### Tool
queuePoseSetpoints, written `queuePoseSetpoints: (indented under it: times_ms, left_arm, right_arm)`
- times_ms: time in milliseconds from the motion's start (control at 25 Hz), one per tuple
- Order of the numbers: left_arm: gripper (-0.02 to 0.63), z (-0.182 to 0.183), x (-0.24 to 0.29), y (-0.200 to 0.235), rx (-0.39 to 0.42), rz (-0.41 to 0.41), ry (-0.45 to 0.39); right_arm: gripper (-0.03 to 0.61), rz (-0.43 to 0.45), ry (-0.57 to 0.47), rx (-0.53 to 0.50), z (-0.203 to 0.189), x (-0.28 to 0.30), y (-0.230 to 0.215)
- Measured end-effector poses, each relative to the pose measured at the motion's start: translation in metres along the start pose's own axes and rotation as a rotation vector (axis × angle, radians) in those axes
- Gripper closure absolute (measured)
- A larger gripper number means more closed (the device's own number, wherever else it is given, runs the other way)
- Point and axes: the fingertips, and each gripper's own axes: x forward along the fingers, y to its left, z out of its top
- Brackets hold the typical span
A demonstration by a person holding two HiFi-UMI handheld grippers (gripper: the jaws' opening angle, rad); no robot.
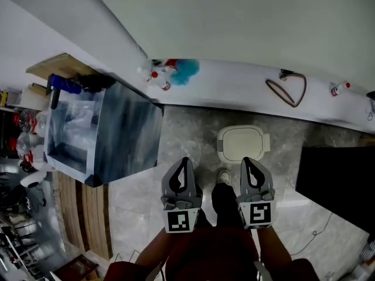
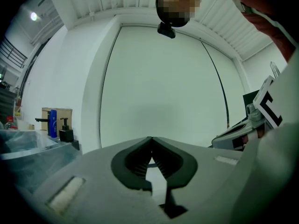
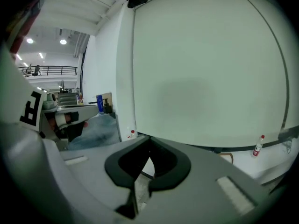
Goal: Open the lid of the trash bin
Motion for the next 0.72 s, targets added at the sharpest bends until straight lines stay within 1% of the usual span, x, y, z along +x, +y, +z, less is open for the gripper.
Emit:
queuePoseSetpoints:
  times_ms: [80,200,320,520,720]
  left_arm:
    - [0.615,-0.017,0.002,0.002,-0.008,-0.020,0.022]
    - [0.615,-0.044,0.007,0.003,-0.012,-0.055,0.051]
    - [0.615,-0.073,0.012,0.008,-0.003,-0.086,0.080]
    - [0.616,-0.125,0.011,0.016,-0.047,-0.076,0.159]
    - [0.615,-0.169,0.016,0.028,-0.064,-0.066,0.194]
  right_arm:
    - [0.578,-0.006,0.036,0.014,-0.013,0.006,0.007]
    - [0.578,-0.016,0.101,-0.002,-0.047,0.016,0.011]
    - [0.578,-0.024,0.128,0.012,-0.074,0.032,0.019]
    - [0.578,-0.012,0.196,0.050,-0.120,0.052,0.031]
    - [0.578,-0.010,0.240,0.025,-0.157,0.077,0.034]
